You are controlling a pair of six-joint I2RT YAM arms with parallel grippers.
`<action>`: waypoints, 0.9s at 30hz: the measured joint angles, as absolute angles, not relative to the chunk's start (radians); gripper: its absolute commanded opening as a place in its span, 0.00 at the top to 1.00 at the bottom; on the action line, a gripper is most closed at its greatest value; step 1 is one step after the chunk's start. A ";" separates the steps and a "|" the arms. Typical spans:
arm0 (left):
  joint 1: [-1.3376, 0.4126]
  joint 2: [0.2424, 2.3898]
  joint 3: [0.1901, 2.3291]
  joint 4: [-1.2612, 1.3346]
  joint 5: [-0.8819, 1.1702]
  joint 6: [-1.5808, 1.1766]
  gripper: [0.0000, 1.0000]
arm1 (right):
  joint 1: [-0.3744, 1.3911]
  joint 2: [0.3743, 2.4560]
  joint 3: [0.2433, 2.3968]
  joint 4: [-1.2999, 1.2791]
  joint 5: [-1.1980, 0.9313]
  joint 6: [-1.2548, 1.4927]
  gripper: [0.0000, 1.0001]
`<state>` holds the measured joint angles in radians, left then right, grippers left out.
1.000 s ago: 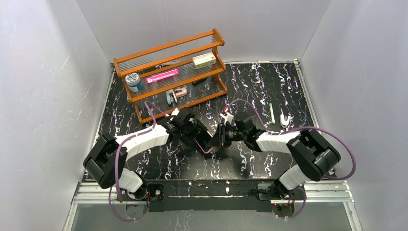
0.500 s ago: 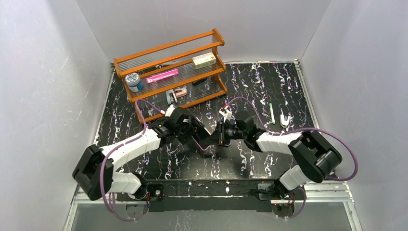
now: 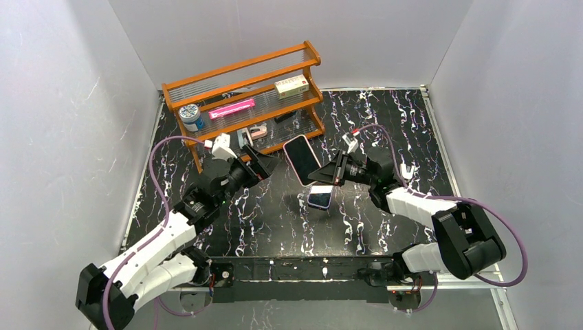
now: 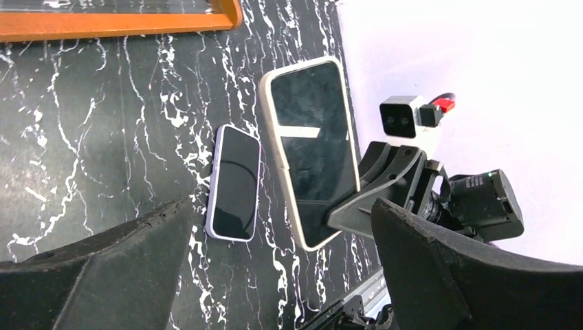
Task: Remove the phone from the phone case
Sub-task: Adjust the phone at the center of the board.
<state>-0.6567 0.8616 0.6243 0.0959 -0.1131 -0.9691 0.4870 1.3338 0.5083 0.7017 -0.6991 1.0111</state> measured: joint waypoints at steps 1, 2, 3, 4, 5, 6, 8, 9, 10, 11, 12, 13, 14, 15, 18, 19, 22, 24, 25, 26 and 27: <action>-0.644 0.865 0.614 0.128 -0.083 -0.959 0.02 | 0.472 1.333 0.508 0.724 -0.714 1.031 0.99; -0.631 0.875 0.608 0.157 -0.054 -0.952 0.02 | 0.461 1.333 0.508 0.749 -0.731 1.053 0.99; -0.624 0.890 0.602 0.196 -0.018 -0.948 0.02 | 0.456 1.332 0.508 0.765 -0.745 1.068 0.99; -0.617 0.901 0.599 0.219 0.004 -0.946 0.03 | 0.451 1.330 0.509 0.783 -0.765 1.081 0.99; -0.611 0.918 0.597 0.251 0.033 -0.947 0.03 | 0.450 1.329 0.509 0.796 -0.784 1.096 0.99; -0.603 0.937 0.597 0.284 0.061 -0.952 0.04 | 0.451 1.328 0.512 0.806 -0.808 1.106 0.99; -0.588 0.985 0.597 0.362 0.125 -0.970 0.06 | 0.451 1.328 0.519 0.820 -0.845 1.122 0.99; -0.579 1.011 0.597 0.400 0.152 -0.982 0.07 | 0.452 1.328 0.525 0.826 -0.866 1.129 0.99; -0.572 1.032 0.597 0.430 0.176 -0.992 0.08 | 0.452 1.327 0.530 0.829 -0.879 1.133 0.99; -0.566 1.057 0.598 0.467 0.203 -1.007 0.10 | 0.452 1.326 0.535 0.834 -0.892 1.140 0.99; -0.561 1.080 0.599 0.495 0.226 -1.017 0.11 | 0.452 1.325 0.541 0.840 -0.902 1.147 0.99; -0.556 1.101 0.600 0.518 0.247 -1.027 0.13 | 0.452 1.325 0.548 0.846 -0.914 1.153 0.99; -0.553 1.116 0.602 0.535 0.264 -1.035 0.15 | 0.452 1.325 0.554 0.852 -0.922 1.159 0.99; -0.551 1.130 0.602 0.552 0.279 -1.042 0.17 | 0.452 1.325 0.559 0.862 -0.931 1.168 0.99; -0.545 1.153 0.602 0.602 0.308 -1.074 0.24 | 0.452 1.325 0.577 0.880 -0.956 1.185 0.99; -0.545 1.157 0.602 0.622 0.317 -1.085 0.26 | 0.452 1.325 0.582 0.887 -0.963 1.192 0.99; -0.543 1.169 0.602 0.678 0.338 -1.110 0.33 | 0.452 1.326 0.596 0.902 -0.981 1.206 0.99; -0.542 1.188 0.602 0.718 0.355 -1.126 0.39 | 0.452 1.331 0.605 0.914 -0.996 1.215 0.99; -0.542 1.201 0.602 0.736 0.361 -1.136 0.44 | 0.452 1.334 0.609 0.917 -1.002 1.221 0.99; -0.540 1.212 0.603 0.757 0.370 -1.144 0.50 | 0.452 1.338 0.611 0.918 -1.007 1.227 0.99; -0.539 1.221 0.604 0.772 0.379 -1.151 0.57 | 0.451 1.344 0.613 0.919 -1.011 1.230 0.99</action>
